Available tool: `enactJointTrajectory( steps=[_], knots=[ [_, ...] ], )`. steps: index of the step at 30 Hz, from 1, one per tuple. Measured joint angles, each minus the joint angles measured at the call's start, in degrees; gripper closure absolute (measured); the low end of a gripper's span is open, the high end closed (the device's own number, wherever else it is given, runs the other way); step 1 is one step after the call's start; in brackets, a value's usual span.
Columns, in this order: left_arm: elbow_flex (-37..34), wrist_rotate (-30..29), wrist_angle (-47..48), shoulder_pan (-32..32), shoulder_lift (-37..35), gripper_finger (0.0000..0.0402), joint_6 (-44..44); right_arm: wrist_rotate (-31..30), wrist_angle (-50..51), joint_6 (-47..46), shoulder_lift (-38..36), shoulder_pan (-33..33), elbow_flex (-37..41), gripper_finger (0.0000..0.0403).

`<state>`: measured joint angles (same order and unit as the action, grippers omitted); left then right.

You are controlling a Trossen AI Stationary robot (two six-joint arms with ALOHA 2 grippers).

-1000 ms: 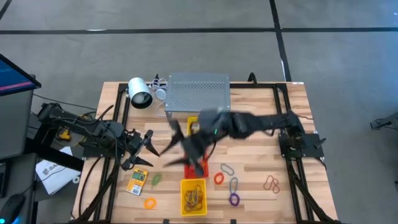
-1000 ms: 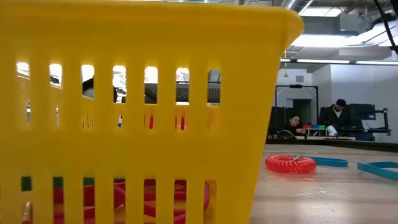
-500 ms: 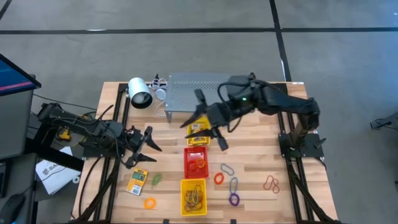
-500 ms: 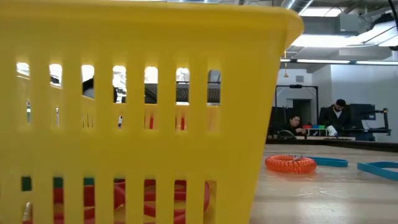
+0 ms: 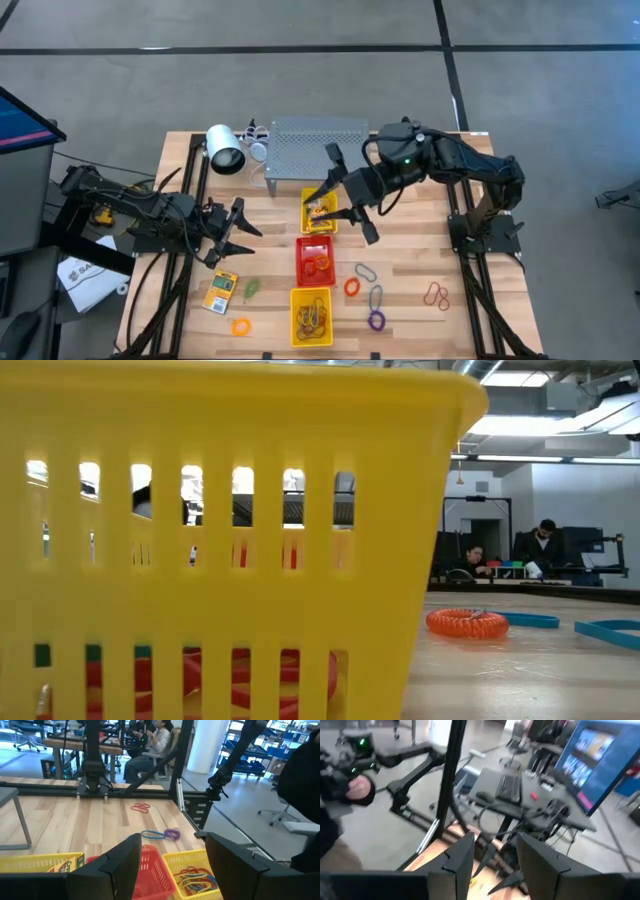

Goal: Pick & Place Office Desk Supplies
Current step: Put the blue rubber band into the bottom yellow bin

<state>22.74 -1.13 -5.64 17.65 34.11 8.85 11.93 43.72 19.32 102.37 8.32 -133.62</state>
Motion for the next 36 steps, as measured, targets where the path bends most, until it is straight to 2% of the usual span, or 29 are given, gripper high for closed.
enactJointTrajectory(
  steps=[12, 22, 27, 32, 36],
  knots=[
    [0.0, 0.0, 0.2, 0.0, 0.0, 0.0183, -1.4, 0.0, -23.6, -5.7, 0.0, -2.0, 0.0, 0.0259],
    [0.0, 0.0, 0.4, 0.0, 0.0, 0.0183, -2.6, 0.0, -24.1, -7.4, 0.0, -2.0, 0.0, 0.0259],
    [0.0, 0.0, 0.4, 0.0, 0.0, 0.0183, -2.6, 0.6, -31.1, -10.0, 0.6, -1.8, -0.1, 0.0259],
    [0.0, 0.0, 0.5, 0.0, 0.0, 0.0183, -2.6, 1.6, -35.7, -5.1, 2.3, -0.8, -0.1, 0.0259],
    [0.0, 0.0, 0.5, 0.0, 0.1, 0.0183, -2.6, 1.8, -33.5, -3.9, 4.9, -2.3, -0.2, 0.0259]
  ],
)
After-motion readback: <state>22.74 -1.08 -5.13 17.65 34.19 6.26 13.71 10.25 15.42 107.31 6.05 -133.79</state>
